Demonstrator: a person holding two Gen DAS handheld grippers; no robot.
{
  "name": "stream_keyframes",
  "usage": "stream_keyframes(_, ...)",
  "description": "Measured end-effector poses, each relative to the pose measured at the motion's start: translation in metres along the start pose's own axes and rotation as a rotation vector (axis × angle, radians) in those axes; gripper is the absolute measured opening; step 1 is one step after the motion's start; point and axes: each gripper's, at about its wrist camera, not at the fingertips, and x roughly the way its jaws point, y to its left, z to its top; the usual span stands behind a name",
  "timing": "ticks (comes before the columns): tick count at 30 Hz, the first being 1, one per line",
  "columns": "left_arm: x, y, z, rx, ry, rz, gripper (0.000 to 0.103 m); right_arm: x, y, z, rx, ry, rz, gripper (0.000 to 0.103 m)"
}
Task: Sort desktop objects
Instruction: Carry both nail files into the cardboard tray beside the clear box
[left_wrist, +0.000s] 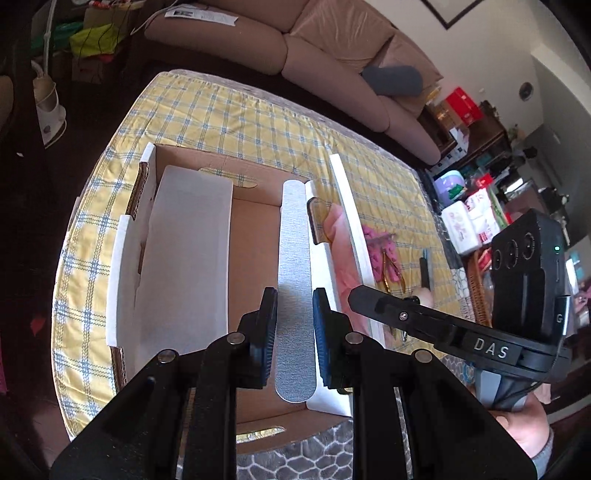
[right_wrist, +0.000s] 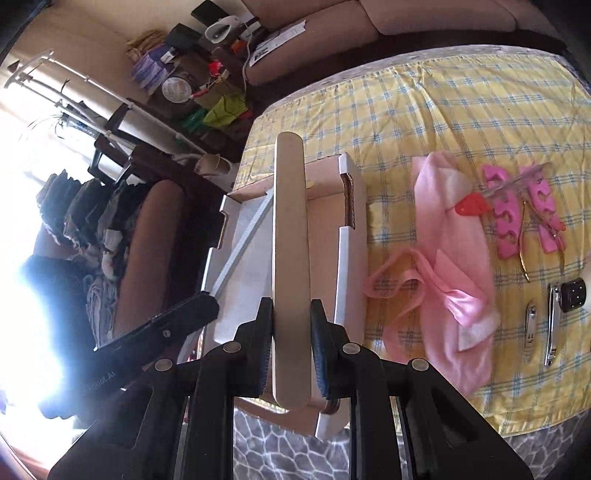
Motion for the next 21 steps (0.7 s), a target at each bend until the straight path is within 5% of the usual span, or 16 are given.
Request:
stream_keyframes(12, 0.050, 0.025, -0.010, -0.091, 0.034, 0.030, 0.016, 0.021, -0.004, 0.008, 0.021, 0.018, -0.051, 0.019)
stream_keyframes(21, 0.029, 0.033, -0.013, -0.130, 0.012, -0.016, 0.023, 0.027, 0.001, 0.006, 0.026, 0.025, -0.037, 0.019)
